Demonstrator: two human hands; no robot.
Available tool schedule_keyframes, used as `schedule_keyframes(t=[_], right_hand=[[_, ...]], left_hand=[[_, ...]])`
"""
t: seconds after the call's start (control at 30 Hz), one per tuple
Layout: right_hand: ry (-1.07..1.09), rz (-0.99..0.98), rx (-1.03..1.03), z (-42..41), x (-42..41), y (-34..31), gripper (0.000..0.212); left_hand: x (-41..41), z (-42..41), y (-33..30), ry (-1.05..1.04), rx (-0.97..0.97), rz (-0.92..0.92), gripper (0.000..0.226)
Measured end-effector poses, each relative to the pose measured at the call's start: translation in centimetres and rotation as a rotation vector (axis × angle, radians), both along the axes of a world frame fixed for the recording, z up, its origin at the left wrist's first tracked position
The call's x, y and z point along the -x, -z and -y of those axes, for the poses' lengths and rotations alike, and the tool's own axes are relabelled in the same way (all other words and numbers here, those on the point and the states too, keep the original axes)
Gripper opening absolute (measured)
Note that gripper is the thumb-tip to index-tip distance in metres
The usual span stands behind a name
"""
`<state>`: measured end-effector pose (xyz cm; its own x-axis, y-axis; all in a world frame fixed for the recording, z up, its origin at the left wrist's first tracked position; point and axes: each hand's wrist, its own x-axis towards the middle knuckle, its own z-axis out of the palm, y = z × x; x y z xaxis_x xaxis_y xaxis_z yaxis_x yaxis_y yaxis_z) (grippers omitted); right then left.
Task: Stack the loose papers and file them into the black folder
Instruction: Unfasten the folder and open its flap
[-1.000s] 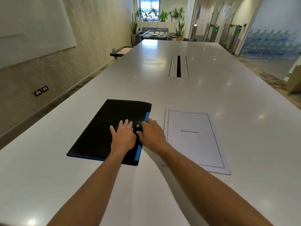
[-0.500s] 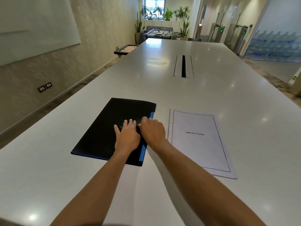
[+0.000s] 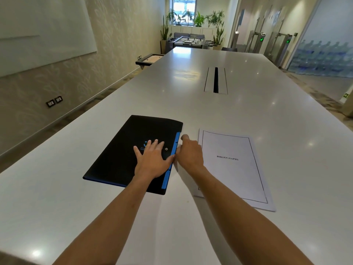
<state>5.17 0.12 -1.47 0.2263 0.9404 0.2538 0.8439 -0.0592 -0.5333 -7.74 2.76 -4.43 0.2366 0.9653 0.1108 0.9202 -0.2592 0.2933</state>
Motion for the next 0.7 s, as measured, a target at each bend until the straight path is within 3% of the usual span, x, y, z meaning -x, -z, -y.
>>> schedule_keyframes(t=[0.2,0.5,0.6,0.7], right_hand=[[0.054,-0.197,-0.052,0.5,-0.2,0.2,0.036],[0.084,-0.274,-0.061,1.5,-0.2,-0.1,0.027],[0.077,-0.306,-0.072,1.9,0.2,-0.3,0.023],[0.079,-0.336,-0.083,2.1,0.1,-0.8,0.020]], left_hand=[[-0.2,0.4,-0.5,0.035,0.031,0.026,0.069],[-0.9,1.2,-3.1,0.133,-0.026,0.093,0.049],[-1.8,1.5,-5.1,0.193,-0.092,0.041,0.039],[-2.4,1.3,-7.1,0.203,-0.202,-0.125,0.037]])
